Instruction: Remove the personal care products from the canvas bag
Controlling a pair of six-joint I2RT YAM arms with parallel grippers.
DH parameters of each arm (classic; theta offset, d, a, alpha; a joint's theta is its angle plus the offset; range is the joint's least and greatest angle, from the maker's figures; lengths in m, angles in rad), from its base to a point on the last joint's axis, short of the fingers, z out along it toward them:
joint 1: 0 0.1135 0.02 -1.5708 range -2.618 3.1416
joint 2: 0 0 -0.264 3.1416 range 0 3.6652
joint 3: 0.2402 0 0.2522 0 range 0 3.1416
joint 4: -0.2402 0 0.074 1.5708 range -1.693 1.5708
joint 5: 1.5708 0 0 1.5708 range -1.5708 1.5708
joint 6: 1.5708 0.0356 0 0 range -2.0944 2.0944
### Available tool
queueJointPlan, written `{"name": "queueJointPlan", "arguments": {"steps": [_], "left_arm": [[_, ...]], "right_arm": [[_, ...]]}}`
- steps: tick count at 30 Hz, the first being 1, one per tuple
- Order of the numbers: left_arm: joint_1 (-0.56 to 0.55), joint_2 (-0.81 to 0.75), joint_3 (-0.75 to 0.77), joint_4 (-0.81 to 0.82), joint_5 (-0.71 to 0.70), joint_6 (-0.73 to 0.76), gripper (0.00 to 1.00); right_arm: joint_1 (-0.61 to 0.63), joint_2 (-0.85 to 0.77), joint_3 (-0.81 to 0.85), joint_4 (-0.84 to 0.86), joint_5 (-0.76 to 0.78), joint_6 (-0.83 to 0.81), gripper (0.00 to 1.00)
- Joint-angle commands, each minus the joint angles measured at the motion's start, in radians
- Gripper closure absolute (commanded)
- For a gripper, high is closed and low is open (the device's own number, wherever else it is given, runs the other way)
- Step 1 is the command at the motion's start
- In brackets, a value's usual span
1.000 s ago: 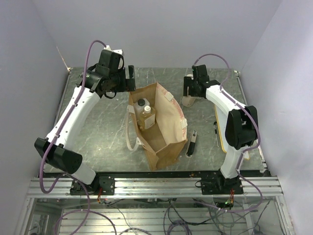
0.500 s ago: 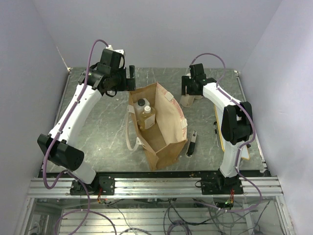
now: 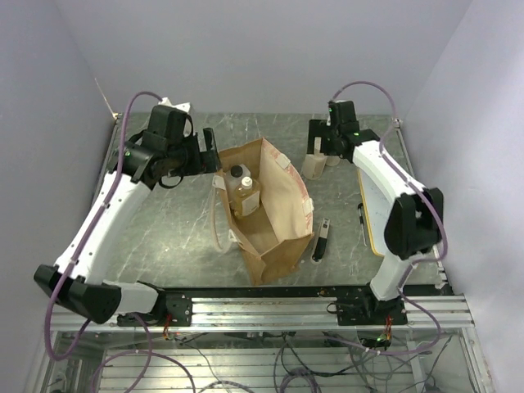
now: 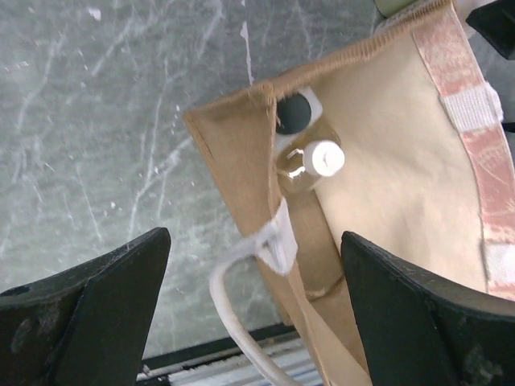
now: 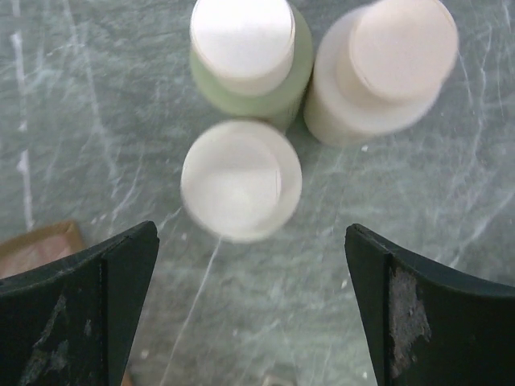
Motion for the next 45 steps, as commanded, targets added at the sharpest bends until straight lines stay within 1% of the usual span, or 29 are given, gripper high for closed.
{"name": "queueJointPlan", "arguments": {"steps": [1,4,9,11,13,16,19,20,22,24,25,27,31,34,37,39,43,45], "left_arm": [[0.010,-0.093,-0.085,-0.020,0.085,-0.116,0.02],[0.009,-0.158,-0.172,-0.038,0.099,-0.185,0.02],[0.009,-0.261,-0.352,0.011,0.217,-0.280,0.02],[0.009,-0.289,-0.399,0.019,0.237,-0.299,0.02],[0.009,-0.304,-0.428,0.029,0.256,-0.312,0.02],[0.009,-0.314,-0.438,0.038,0.288,-0.320,0.02],[0.009,-0.321,-0.418,0.027,0.304,-0.324,0.02],[0.009,-0.325,-0.410,0.022,0.304,-0.323,0.02],[0.009,-0.336,-0.403,0.018,0.302,-0.324,0.02],[0.009,-0.343,-0.403,0.019,0.302,-0.326,0.02],[0.009,-0.344,-0.404,0.020,0.304,-0.327,0.02],[0.009,-0.341,-0.400,0.017,0.308,-0.327,0.02],[0.009,-0.330,-0.377,0.006,0.300,-0.319,0.02],[0.009,-0.315,-0.347,-0.007,0.279,-0.302,0.02],[0.009,-0.288,-0.305,-0.027,0.260,-0.279,0.02],[0.009,-0.271,-0.281,-0.042,0.250,-0.261,0.02],[0.009,-0.259,-0.259,-0.065,0.217,-0.227,0.02],[0.009,-0.254,-0.262,-0.070,0.198,-0.212,0.02]], "right_arm": [[-0.004,-0.193,-0.102,-0.066,-0.058,0.071,0.00],[-0.006,-0.313,-0.224,-0.080,-0.090,0.105,0.00],[-0.011,-0.532,-0.381,-0.133,-0.096,0.180,0.00],[-0.019,-0.595,-0.422,-0.164,-0.119,0.222,0.00],[-0.023,-0.639,-0.439,-0.183,-0.175,0.227,0.00],[-0.024,-0.668,-0.401,-0.214,-0.254,0.206,0.00],[-0.024,-0.664,-0.307,-0.224,-0.335,0.172,0.00],[-0.023,-0.656,-0.275,-0.220,-0.380,0.156,0.00],[-0.021,-0.636,-0.223,-0.191,-0.521,0.122,0.00],[0.001,-0.609,-0.183,-0.152,-0.614,0.111,0.00],[0.022,-0.596,-0.163,-0.133,-0.637,0.105,0.00],[0.089,-0.560,-0.113,-0.118,-0.626,0.077,0.00],[0.286,-0.441,0.009,-0.144,-0.550,-0.049,0.01],[0.378,-0.333,0.094,-0.172,-0.497,-0.154,0.03],[0.403,-0.261,0.109,-0.151,-0.514,-0.275,0.03],[0.404,-0.232,0.089,-0.141,-0.551,-0.392,0.03],[0.404,-0.213,0.060,-0.186,-0.683,-0.748,0.00],[0.405,-0.229,0.016,-0.152,-0.715,-0.903,0.00]]}}
